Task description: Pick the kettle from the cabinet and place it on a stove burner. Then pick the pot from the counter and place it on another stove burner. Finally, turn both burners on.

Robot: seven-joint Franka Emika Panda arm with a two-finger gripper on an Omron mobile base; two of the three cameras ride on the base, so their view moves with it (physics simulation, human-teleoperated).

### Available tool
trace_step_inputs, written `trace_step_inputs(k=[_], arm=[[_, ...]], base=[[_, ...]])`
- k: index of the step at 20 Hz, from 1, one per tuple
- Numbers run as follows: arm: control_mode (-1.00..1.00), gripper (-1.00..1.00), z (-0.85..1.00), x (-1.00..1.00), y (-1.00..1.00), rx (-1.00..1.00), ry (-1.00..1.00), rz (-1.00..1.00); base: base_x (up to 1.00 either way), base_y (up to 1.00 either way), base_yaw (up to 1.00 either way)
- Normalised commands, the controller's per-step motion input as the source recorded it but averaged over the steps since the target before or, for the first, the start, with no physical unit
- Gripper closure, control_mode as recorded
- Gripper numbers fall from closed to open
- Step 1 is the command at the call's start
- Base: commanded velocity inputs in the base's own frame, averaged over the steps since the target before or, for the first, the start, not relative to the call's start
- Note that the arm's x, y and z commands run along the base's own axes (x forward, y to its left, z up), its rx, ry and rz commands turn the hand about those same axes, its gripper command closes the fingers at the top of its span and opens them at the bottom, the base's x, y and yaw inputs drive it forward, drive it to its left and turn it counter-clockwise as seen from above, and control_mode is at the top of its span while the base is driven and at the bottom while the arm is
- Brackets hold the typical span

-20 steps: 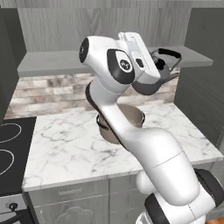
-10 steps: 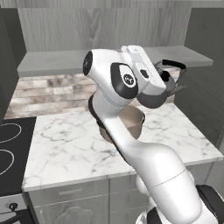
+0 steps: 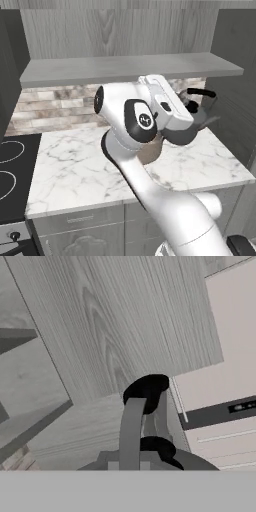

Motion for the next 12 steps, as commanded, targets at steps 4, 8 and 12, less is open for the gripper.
trace_step_inputs(k=[4,8,12], arm=[[-1.00,1.00,-0.41,-0.36,-0.01,-0.07,0.04,0.01],[-1.00,1.00,-0.44,-0.35,-0.02,-0.06,0.04,0.00],[-1.00,1.00,-0.25,-0.25,-0.01,-0.01,0.03,0.00]], base=[[0.00,0.00,0.00],[0.00,0.00,0.00],[0.00,0.00,0.00]])
